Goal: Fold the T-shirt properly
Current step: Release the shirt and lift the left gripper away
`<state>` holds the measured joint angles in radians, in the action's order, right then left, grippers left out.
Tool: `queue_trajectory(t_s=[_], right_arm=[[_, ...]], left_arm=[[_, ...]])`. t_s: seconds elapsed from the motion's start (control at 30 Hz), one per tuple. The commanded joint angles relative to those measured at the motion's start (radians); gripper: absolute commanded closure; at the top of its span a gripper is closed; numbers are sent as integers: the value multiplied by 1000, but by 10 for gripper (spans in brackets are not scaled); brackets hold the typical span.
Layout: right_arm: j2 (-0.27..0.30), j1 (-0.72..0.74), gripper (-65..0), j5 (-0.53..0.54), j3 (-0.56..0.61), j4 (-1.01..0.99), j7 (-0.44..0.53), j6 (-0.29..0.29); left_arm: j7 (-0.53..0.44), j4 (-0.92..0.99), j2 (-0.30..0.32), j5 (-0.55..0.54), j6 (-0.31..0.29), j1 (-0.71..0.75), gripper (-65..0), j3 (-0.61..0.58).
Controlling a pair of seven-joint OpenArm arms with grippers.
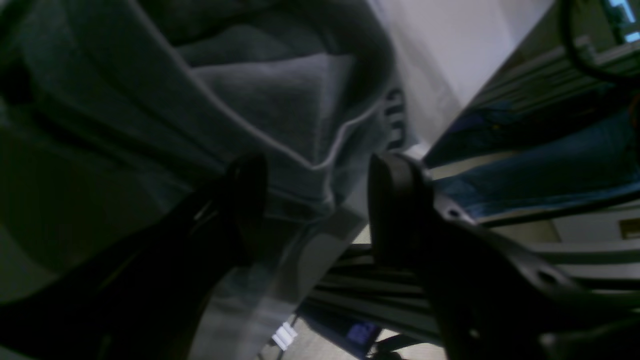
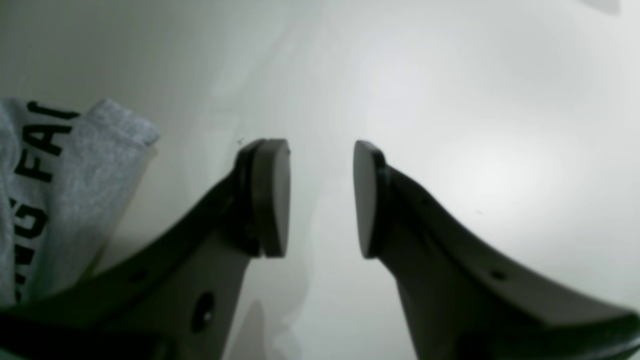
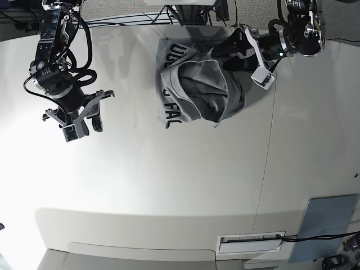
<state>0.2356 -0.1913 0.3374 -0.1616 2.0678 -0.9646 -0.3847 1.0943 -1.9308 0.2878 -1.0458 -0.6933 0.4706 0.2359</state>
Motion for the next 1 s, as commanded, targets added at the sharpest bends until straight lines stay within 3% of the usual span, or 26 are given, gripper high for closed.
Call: queue_trajectory(t_s=[0.0,0.13,0.37,0.5,0.6,0.67,0.7,0.77,0.97], right_arm=[[14,10,-215,5,-4,18,29,2],[14,10,-215,5,-4,18,29,2],[14,11,-215,5,-4,18,29,2],[14,10,-215,5,-4,18,29,2],[14,11,-215,5,-4,18,30,1],[14,11,-215,5,-4,18,30,2],[14,11,-215,5,-4,18,31,2],[14,11,-215,5,-4,18,34,1],[14,11,-215,-27,-4,18,41,2]], left_arm=[[3,-18,-6,-32,-5,1,-328,2],[13,-18,-40,19,8,0,-328,-12],[-58,-18,-44,177,108,0,-328,-90],[-100,-18,-44,282,189,0,-255,-106],[-97,-18,-44,291,181,1,-146,-106],[-100,-18,-43,283,142,1,-29,-106],[-99,-18,-43,269,121,1,0,-106],[-91,-21,-37,219,90,1,0,-100],[-51,-86,-19,142,91,1,0,34]])
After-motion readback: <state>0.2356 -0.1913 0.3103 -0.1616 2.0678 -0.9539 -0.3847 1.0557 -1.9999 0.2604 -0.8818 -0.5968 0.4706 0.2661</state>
